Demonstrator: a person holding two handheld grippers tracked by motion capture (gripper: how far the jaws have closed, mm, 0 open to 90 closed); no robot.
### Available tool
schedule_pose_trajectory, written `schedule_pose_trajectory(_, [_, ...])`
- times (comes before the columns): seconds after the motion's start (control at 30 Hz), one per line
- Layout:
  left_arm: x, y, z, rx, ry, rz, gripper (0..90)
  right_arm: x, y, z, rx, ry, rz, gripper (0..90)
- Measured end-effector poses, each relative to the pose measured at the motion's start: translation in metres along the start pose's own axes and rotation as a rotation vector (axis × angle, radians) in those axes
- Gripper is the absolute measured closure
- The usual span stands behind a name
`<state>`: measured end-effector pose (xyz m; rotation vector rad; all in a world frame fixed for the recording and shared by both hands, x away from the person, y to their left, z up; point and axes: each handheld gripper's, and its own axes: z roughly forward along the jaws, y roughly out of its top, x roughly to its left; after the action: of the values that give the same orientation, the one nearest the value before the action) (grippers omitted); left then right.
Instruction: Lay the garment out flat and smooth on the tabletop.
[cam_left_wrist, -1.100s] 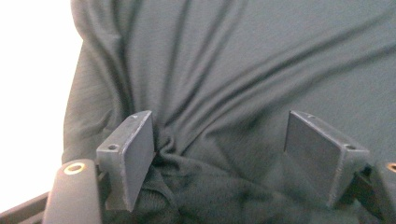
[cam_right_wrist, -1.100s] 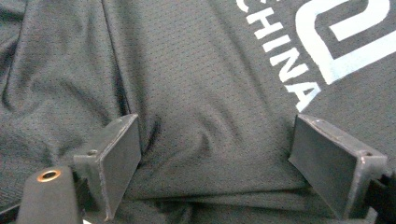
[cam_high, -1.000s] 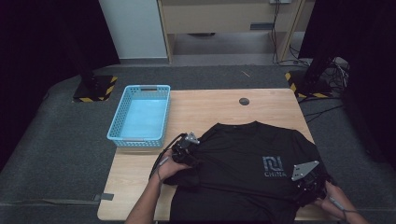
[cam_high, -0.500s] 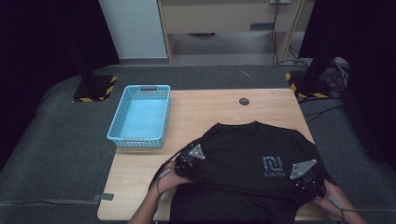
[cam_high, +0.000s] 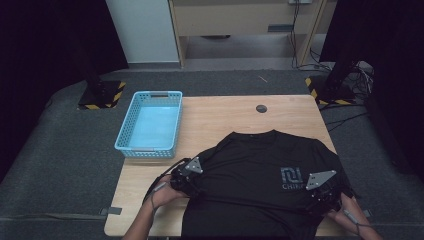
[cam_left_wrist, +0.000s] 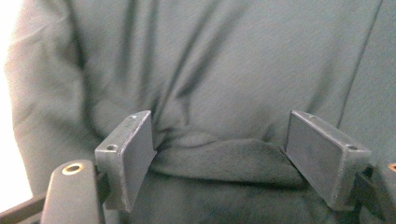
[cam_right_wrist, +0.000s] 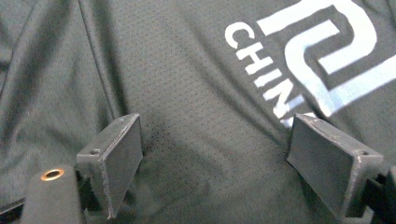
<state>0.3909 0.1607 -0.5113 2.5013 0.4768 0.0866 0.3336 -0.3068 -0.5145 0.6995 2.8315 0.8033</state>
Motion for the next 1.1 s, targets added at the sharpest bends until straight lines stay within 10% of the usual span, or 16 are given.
schedule_pose_trajectory(0.27, [0.008, -0.010, -0.011, -0.030, -0.016, -0.040, 23.1, -0.004, 0.001, -0.004, 0.045, -0.006, 0.012, 17.2])
schedule_pose_trajectory(0.4, [-0.002, -0.003, -0.008, -0.038, -0.045, -0.010, 23.0, -0.008, 0.004, -0.007, -0.018, -0.026, 0.074, 17.2])
schedule_pose_trajectory(1.1, [0.024, -0.003, -0.006, -0.023, -0.040, -0.008, 17.2, -0.017, -0.005, -0.007, 0.055, 0.025, 0.004, 15.6])
